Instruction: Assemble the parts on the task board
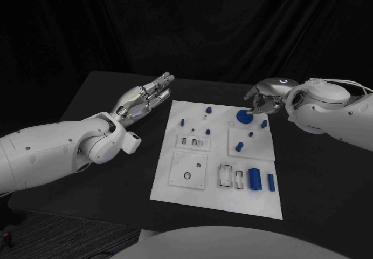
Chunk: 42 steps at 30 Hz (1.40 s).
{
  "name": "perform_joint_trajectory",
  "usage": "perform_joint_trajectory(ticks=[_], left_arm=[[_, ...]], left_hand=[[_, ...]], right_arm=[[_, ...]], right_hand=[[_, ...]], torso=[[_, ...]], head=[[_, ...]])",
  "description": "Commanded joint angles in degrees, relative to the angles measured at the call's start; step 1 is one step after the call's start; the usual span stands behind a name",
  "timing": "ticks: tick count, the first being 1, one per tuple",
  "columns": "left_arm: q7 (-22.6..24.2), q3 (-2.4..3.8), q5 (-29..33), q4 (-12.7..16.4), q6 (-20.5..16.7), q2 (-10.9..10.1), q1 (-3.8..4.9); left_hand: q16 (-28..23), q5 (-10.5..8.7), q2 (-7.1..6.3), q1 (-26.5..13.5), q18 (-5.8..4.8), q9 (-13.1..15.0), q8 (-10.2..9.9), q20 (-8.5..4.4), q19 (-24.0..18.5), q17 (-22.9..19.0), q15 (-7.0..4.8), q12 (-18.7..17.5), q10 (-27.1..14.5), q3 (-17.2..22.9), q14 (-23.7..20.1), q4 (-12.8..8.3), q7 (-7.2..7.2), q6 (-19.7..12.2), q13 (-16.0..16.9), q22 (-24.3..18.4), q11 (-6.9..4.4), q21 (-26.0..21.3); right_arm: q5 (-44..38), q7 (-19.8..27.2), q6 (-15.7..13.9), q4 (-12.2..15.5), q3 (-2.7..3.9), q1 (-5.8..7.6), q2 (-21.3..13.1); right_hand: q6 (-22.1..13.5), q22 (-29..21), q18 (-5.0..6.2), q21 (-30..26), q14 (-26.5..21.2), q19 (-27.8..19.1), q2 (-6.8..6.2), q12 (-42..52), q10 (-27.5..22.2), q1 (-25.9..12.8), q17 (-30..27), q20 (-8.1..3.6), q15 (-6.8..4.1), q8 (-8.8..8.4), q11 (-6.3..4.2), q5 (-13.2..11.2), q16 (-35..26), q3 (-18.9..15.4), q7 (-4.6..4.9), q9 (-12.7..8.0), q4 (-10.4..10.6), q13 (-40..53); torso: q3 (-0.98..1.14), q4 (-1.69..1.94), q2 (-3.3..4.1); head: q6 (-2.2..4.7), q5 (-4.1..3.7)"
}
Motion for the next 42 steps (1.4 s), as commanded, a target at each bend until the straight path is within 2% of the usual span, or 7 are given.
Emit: perform_joint_trajectory(ticks=[1,2,3,5,6,20,42], left_arm=[[0.7,0.05,0.0,0.0,0.3,0.2,0.11],[0.7,0.05,0.0,0.0,0.3,0.2,0.11],[0.7,0.05,0.0,0.0,0.4,0.2,0.11],[0.6,0.05,0.0,0.0,0.5,0.2,0.11],[0.6,0.05,0.0,0.0,0.5,0.2,0.11],[0.2,0.05,0.0,-0.3,1.0,0.4,0.1],[-0.3,0.05,0.0,-0.6,1.6,0.6,0.06]], left_hand=[[-0.2,0.15,-0.06,0.2,0.97,0.0,0.1,0.5,-0.1,-0.1,0.12,-0.4,-0.1,0.3,0.0,0.1,-0.41,-0.1,-0.1,-0.1,-0.31,-0.2],[-0.2,0.15,-0.06,0.2,0.97,0.0,0.1,0.5,-0.1,-0.1,0.12,-0.4,-0.1,0.3,0.0,0.1,-0.41,-0.1,-0.1,-0.1,-0.31,-0.2],[-0.2,0.15,-0.05,0.2,0.97,0.0,0.1,0.5,-0.1,-0.1,0.08,-0.4,-0.1,0.4,0.0,0.1,-0.43,-0.1,-0.1,-0.1,-0.33,-0.2],[-0.2,0.15,-0.05,0.2,0.97,0.0,0.1,0.5,-0.1,-0.1,0.08,-0.4,-0.1,0.4,0.0,0.1,-0.43,-0.1,-0.1,-0.1,-0.33,-0.2],[-0.2,0.15,-0.05,0.2,0.97,0.0,0.1,0.5,-0.1,-0.1,0.08,-0.4,-0.1,0.4,0.0,0.1,-0.43,-0.1,-0.1,-0.1,-0.33,-0.2],[-0.2,0.15,-0.04,0.2,0.98,0.0,0.1,0.51,-0.1,-0.1,0.15,-0.4,-0.1,0.4,0.0,0.1,-0.45,-0.1,-0.1,-0.1,-0.35,-0.2],[-0.2,0.15,0.01,0.2,0.98,0.0,0.1,0.62,-0.1,-0.1,0.56,-0.4,-0.1,0.5,0.0,0.1,-0.39,-0.3,-0.1,-0.1,-0.28,-0.2]], right_arm=[[-1.2,-2.2,0.8,-0.4,-0.01,-0.44,-0.1],[-1.3,-2.2,0.7,-0.5,-0.02,-0.52,-0.1],[-1.3,-2.2,0.5,-0.7,-0.02,-0.6,0.0],[-1.4,-2.0,0.2,-0.9,-0.03,-0.72,0.0],[-1.4,-2.0,0.1,-1.0,-0.03,-0.76,0.0],[-1.5,-2.7,-0.5,-2.1,-0.03,-1.51,0.8],[-1.6,-2.3,-0.2,-2.9,-0.03,-2.69,1.6]], right_hand=[[3.1,-5.7,1.6,-10.1,-2.4,-5.2,1.67,47.1,-5.5,0.0,-1.6,-0.45,-0.72,0.17,-1.68,0.4,-2.5,-1.8,-0.99,0.7,-1.4,45.2],[2.6,-2.4,1.33,-6.4,-1.2,-2.4,0.96,55.1,-5.2,-0.4,6.5,-0.48,-1.29,-0.25,-2.3,0.1,3.3,-2.5,-0.97,0.8,-1.2,54.0],[3.4,2.2,0.11,-0.4,3.9,1.0,1.52,61.9,4.4,-0.2,18.8,-0.89,-0.94,0.18,-2.85,0.3,11.3,-2.3,-0.91,1.1,-1.2,62.3],[4.0,7.8,-1.29,6.7,8.9,4.7,1.57,70.7,18.8,-0.7,31.8,-1.2,-1.06,0.26,-3.2,0.3,19.1,-2.7,-0.68,1.8,-0.8,74.5],[4.6,12.4,-2.57,12.9,14.0,8.1,1.13,73.7,25.0,-1.5,43.2,-1.3,-1.26,0.3,-3.37,-0.2,25.2,-3.3,-0.55,2.4,-0.2,79.3],[3.6,19.4,-4.91,23.1,14.2,14.5,0.67,73.7,25.0,-2.0,43.6,-1.8,-1.85,0.18,-3.84,0.4,25.4,-3.6,-0.95,3.5,0.6,79.3],[4.4,19.2,-4.74,22.6,14.2,14.1,0.29,73.7,25.0,-1.9,43.6,-1.86,-1.88,0.53,-3.81,-0.2,25.4,-3.6,-0.85,3.9,0.6,79.3]], torso=[[0.0,0.06,0.0],[-0.02,0.08,0.01],[-0.01,0.12,0.02],[-0.02,0.18,0.04],[-0.02,0.17,0.05],[-0.02,0.07,0.0],[-0.04,0.01,-0.06]], head=[[-0.07,-0.04],[-0.12,-0.09],[-0.12,-0.12],[-0.16,-0.13],[-0.16,-0.06],[-0.41,0.1],[-0.49,0.11]])
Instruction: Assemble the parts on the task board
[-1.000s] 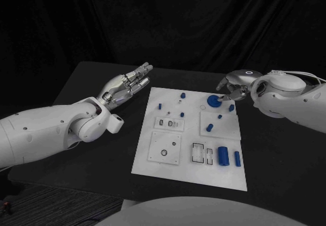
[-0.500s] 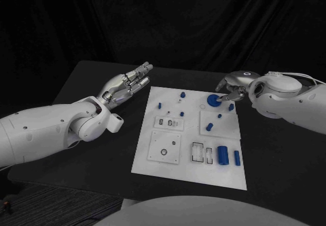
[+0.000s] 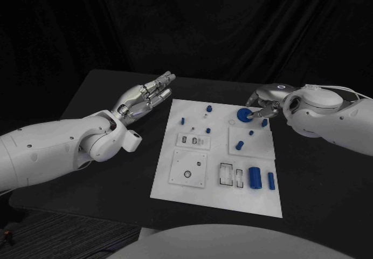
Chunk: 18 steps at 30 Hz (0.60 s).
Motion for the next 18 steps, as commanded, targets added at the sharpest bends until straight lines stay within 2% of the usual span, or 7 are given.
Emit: perform_joint_trajectory(ticks=[1,6,12,18], left_arm=[[0.4,0.05,0.0,0.0,0.9,0.2,0.06],[0.3,0.05,0.0,0.0,1.1,0.2,0.05],[0.1,0.05,0.0,-0.1,1.3,0.3,0.05],[-0.1,0.05,0.0,-0.2,1.4,0.2,0.04]], left_hand=[[-0.2,0.15,0.01,0.2,0.99,0.0,0.1,0.42,0.1,-0.1,0.57,-0.4,-0.1,0.4,0.0,-0.1,-0.18,-0.1,-0.1,-0.1,-0.27,-0.2],[-0.2,0.15,0.01,0.2,0.99,0.0,0.1,0.42,0.1,-0.1,0.57,-0.4,-0.1,0.4,0.0,-0.1,-0.18,-0.1,-0.1,-0.1,-0.27,-0.2],[-0.2,0.15,0.01,0.2,0.99,0.0,0.1,0.42,0.1,-0.1,0.57,-0.4,-0.1,0.4,0.0,-0.1,-0.18,-0.1,-0.1,-0.1,-0.27,-0.2],[-0.2,0.14,0.03,0.2,0.97,0.0,0.0,0.5,0.1,-0.1,0.74,-0.4,-0.1,0.4,0.0,-0.1,-0.13,-0.1,-0.1,-0.1,-0.22,-0.2]], right_arm=[[-0.5,-0.9,-0.3,-0.2,0.02,-0.3,0.1],[-0.5,-0.9,-0.2,-0.7,0.02,-0.71,0.6],[-0.5,-0.6,-0.2,-1.3,0.02,-1.31,1.1],[-0.5,-0.1,-0.6,-1.8,0.03,-1.81,1.6]], right_hand=[[1.0,12.2,-0.93,-0.2,6.0,1.9,-0.17,0.1,6.2,0.0,15.1,-0.2,-0.39,0.44,-0.31,-0.3,0.1,-0.1,-0.02,0.3,-0.3,14.9],[2.8,12.2,-0.85,-0.5,6.0,1.7,-0.01,0.1,6.2,0.5,15.1,-0.19,-0.4,1.1,-0.27,0.6,0.1,0.2,0.09,1.2,-0.5,14.9],[3.4,12.2,-0.8,-0.7,6.0,1.5,0.15,0.1,6.2,0.9,15.1,-0.18,-0.38,1.02,-0.25,3.4,0.1,0.6,0.12,1.9,-0.9,14.9],[4.0,12.1,-0.72,-1.0,6.0,1.4,0.24,0.1,6.2,1.2,15.1,-0.21,-0.45,1.0,-0.37,5.7,0.1,1.0,-0.11,2.3,-1.2,14.9]], torso=[[-0.02,-0.02,-0.01],[-0.02,-0.01,0.01],[0.01,0.13,0.0],[0.01,0.08,0.02]], head=[[0.01,-0.04],[0.01,-0.04],[0.01,-0.04],[0.01,0.04]])
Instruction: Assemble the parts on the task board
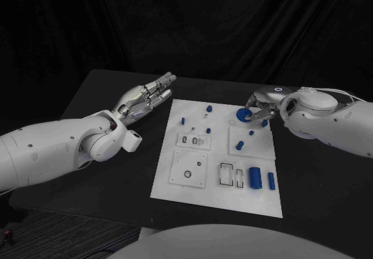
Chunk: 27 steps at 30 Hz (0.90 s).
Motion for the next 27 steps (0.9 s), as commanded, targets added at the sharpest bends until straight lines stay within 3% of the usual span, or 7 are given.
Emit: perform_joint_trajectory(ticks=[1,5,12,15,20,26,27], left_arm=[[0.3,0.05,0.0,0.0,0.8,0.1,0.03],[0.3,0.05,0.0,0.0,1.0,0.2,0.02],[0.0,0.05,0.0,-0.1,1.1,0.1,0.01],[-0.1,0.05,0.0,-0.1,1.1,0.1,0.0],[-0.2,0.05,0.0,0.0,1.2,0.1,0.0],[-0.3,0.04,0.0,0.0,1.3,0.0,-0.01],[-0.4,0.04,0.0,0.0,1.3,0.0,-0.02]], left_hand=[[-0.2,0.14,0.03,0.2,0.96,0.0,0.0,0.28,-0.1,-0.1,0.32,-0.4,-0.1,0.4,0.0,-0.1,-0.13,-0.2,-0.1,-0.1,-0.22,-0.2],[-0.2,0.14,0.03,0.2,0.96,0.0,0.0,0.28,-0.1,-0.1,0.32,-0.4,-0.1,0.4,0.0,-0.1,-0.13,-0.2,-0.1,-0.1,-0.22,-0.2],[-0.2,0.14,0.04,0.2,0.95,0.0,0.0,0.34,-0.1,-0.1,0.42,-0.4,-0.1,0.5,0.0,-0.1,-0.1,-0.2,-0.1,-0.1,-0.18,-0.2],[-0.2,0.15,0.05,0.2,0.95,0.0,0.0,0.38,-0.1,-0.1,0.49,-0.4,-0.1,0.5,0.0,-0.1,-0.08,-0.3,-0.1,-0.1,-0.15,-0.2],[-0.2,0.15,0.05,0.2,0.95,0.0,0.0,0.38,-0.1,-0.1,0.49,-0.4,-0.1,0.5,0.0,-0.1,-0.08,-0.3,-0.1,-0.1,-0.15,-0.2],[-0.2,0.14,0.06,0.2,0.93,0.0,0.0,0.47,-0.1,-0.1,0.62,-0.4,-0.1,0.5,0.0,-0.1,-0.04,-0.4,-0.1,-0.1,-0.1,-0.2],[-0.2,0.14,0.06,0.2,0.92,0.0,0.0,0.55,-0.1,-0.1,0.74,-0.4,-0.1,0.6,0.0,-0.1,-0.02,-0.4,-0.1,-0.1,-0.07,-0.2]], right_arm=[[-0.4,-0.1,-0.3,-0.2,-0.2,-0.65,0.3],[-0.4,0.3,-0.9,-0.3,-0.2,-0.9,0.6],[-0.4,0.0,-2.2,-0.2,-0.2,-1.13,0.8],[-0.6,-0.4,-2.2,-0.2,-0.2,-1.2,0.8],[-2.0,-0.8,-2.6,-0.1,-0.2,-1.35,0.7],[-2.6,-0.3,-4.5,0.2,-0.19,-1.45,0.4],[-2.6,-0.2,-4.9,0.3,-0.19,-1.45,0.3]], right_hand=[[0.7,12.1,-0.73,-0.3,6.0,1.4,0.15,0.1,6.2,0.7,15.1,-0.24,-0.5,0.09,-0.44,1.2,0.1,0.3,-0.06,0.3,-0.5,14.9],[2.3,12.2,-0.72,-0.3,6.0,1.4,0.11,0.1,6.2,0.8,15.1,-0.44,-0.7,0.5,-0.7,4.3,0.1,0.8,-0.38,1.2,-0.7,14.9],[6.9,12.5,-0.74,-0.4,6.0,1.5,-0.77,0.1,6.2,0.9,15.1,-1.39,-1.66,2.57,-1.85,15.6,0.1,3.0,-1.75,5.7,-2.0,14.9],[7.4,12.5,-0.76,-0.4,6.0,1.5,-1.02,0.1,6.2,1.1,15.1,-1.52,-1.8,3.16,-1.91,16.9,0.1,3.4,-1.75,7.2,-2.6,14.9],[7.6,12.6,-0.83,-0.2,6.0,1.8,-1.29,0.1,6.2,1.0,15.1,-1.79,-2.01,5.96,-2.07,20.5,0.1,4.5,-1.88,14.2,-4.4,14.9],[6.9,12.9,-1.01,0.4,6.0,2.3,-1.43,0.1,6.2,0.0,15.1,-1.89,-2.18,7.85,-2.24,23.3,0.1,5.1,-2.05,18.2,-4.6,14.9],[6.9,13.1,-1.19,1.1,6.0,2.8,-1.63,0.1,6.2,-0.8,15.1,-2.09,-2.27,8.68,-2.48,25.1,0.1,5.4,-2.31,19.8,-4.4,14.9]], torso=[[-0.01,-0.03,0.02],[-0.01,-0.04,0.03],[-0.04,-0.04,0.0],[-0.03,-0.01,-0.02],[-0.03,-0.01,-0.02],[-0.04,-0.03,-0.02],[-0.04,-0.01,-0.01]], head=[[0.01,0.07],[0.01,0.09],[0.01,0.01],[0.01,-0.01],[0.01,0.01],[0.08,-0.01],[0.16,-0.04]])
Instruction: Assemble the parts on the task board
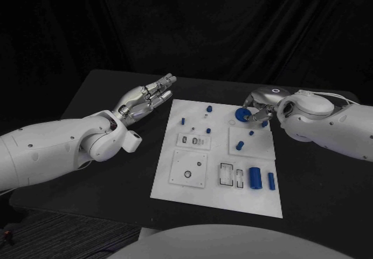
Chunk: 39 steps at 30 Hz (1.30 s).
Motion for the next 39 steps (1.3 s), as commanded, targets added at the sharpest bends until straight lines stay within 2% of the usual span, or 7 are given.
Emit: perform_joint_trajectory(ticks=[1,9,18,24,30,36,39], left_arm=[[0.4,0.05,0.0,0.1,0.7,0.0,-0.01],[0.3,0.05,0.0,0.3,0.7,-0.3,-0.01],[0.2,0.05,0.0,0.3,0.8,-0.3,-0.01],[0.1,0.05,0.0,0.3,0.8,-0.3,-0.01],[0.1,0.05,0.0,0.3,0.9,-0.2,-0.01],[0.1,0.05,0.0,0.1,1.0,-0.1,-0.01],[0.1,0.05,0.0,0.0,1.0,0.1,-0.01]], left_hand=[[-0.2,0.14,0.06,0.2,0.93,0.0,0.0,0.54,-0.1,-0.1,0.33,-0.4,-0.1,0.4,0.0,0.1,-0.02,-0.4,-0.1,-0.1,-0.07,-0.2],[-0.2,0.13,0.06,0.2,0.92,-0.1,0.0,0.58,-0.1,-0.1,0.39,-0.4,-0.1,0.4,0.0,0.1,-0.01,-0.4,-0.1,-0.1,-0.06,-0.2],[-0.2,0.1,0.04,0.2,0.91,0.0,0.0,0.76,-0.1,-0.1,0.55,-0.4,-0.1,0.4,0.0,0.1,0.03,-0.4,-0.1,-0.1,-0.02,-0.2],[-0.2,0.1,0.04,0.2,0.91,0.0,0.0,0.76,-0.1,-0.1,0.55,-0.4,-0.1,0.4,0.0,0.1,0.03,-0.4,-0.1,-0.1,-0.02,-0.2],[-0.2,0.1,0.04,0.2,0.91,0.0,0.0,0.76,-0.1,-0.1,0.55,-0.4,-0.1,0.4,0.0,0.1,0.03,-0.4,-0.1,-0.1,-0.02,-0.2],[-0.2,0.09,0.04,0.1,0.9,-0.1,0.0,0.9,-0.1,-0.1,0.64,-0.4,-0.1,0.5,0.0,0.1,0.09,-0.5,-0.1,-0.1,0.07,-0.2],[-0.2,0.09,0.04,0.1,0.9,-0.1,0.0,0.9,-0.1,-0.1,0.64,-0.4,-0.1,0.5,0.0,0.1,0.09,-0.5,-0.1,-0.1,0.07,-0.2]], right_arm=[[-1.7,-0.4,-1.6,0.3,-0.24,-0.47,-0.4],[-1.7,-0.5,-3.8,2.5,-0.2,-0.42,-1.9],[-1.8,-1.1,-4.0,6.2,-0.16,0.74,-3.7],[-1.8,-1.2,-3.9,8.1,-0.13,1.47,-3.5],[-1.8,-1.1,-3.2,8.5,-0.08,1.75,-1.9],[-1.8,-0.9,-2.6,7.6,0.01,1.83,0.4],[-1.8,-0.6,-2.3,6.6,0.06,1.84,2.3]], right_hand=[[2.6,13.3,-1.28,1.0,6.0,2.7,-0.01,0.1,6.1,-1.4,15.1,-0.55,-0.56,7.65,-0.55,1.5,0.1,2.4,-3.21,18.8,-1.5,15.0],[2.7,13.9,-1.76,2.8,6.0,3.9,-0.76,0.1,6.1,-3.0,15.1,-0.86,-0.82,8.76,-0.7,3.5,0.1,3.3,-3.14,21.7,-0.8,15.0],[2.8,14.0,-1.86,3.1,6.0,4.2,-0.88,0.1,6.1,-3.5,15.1,-0.85,-0.77,8.74,-0.57,3.7,0.1,3.6,-2.88,22.0,-0.3,15.0],[3.0,14.1,-1.94,3.5,6.0,4.4,-1.07,0.1,6.1,-3.7,15.1,-0.77,-0.64,8.62,-0.42,2.9,0.1,4.0,-2.7,22.1,-0.2,15.0],[3.3,14.2,-1.99,3.6,6.0,4.5,-1.21,0.1,6.1,-3.6,15.1,-0.7,-0.56,8.44,-0.32,1.9,0.1,4.4,-2.61,22.1,-0.2,15.0],[3.3,14.2,-2.0,3.7,6.0,4.5,-1.26,0.1,6.1,-3.7,15.1,-0.64,-0.48,8.11,-0.22,1.1,0.1,4.8,-2.47,22.1,-0.1,15.0],[3.2,14.2,-2.03,3.8,6.0,4.6,-1.27,0.1,6.1,-3.6,15.1,-0.61,-0.45,8.01,-0.18,0.9,0.1,4.9,-2.43,22.0,-0.1,15.0]], torso=[[-0.01,0.06,0.03],[-0.04,0.07,-0.04],[-0.12,-0.11,0.01],[-0.07,0.06,0.0],[-0.04,0.3,0.02],[-0.11,0.02,0.05],[-0.09,0.04,0.07]], head=[[0.21,-0.11],[0.22,0.11],[0.89,0.26],[1.13,0.13],[1.01,0.15],[1.02,0.59],[1.19,0.38]])
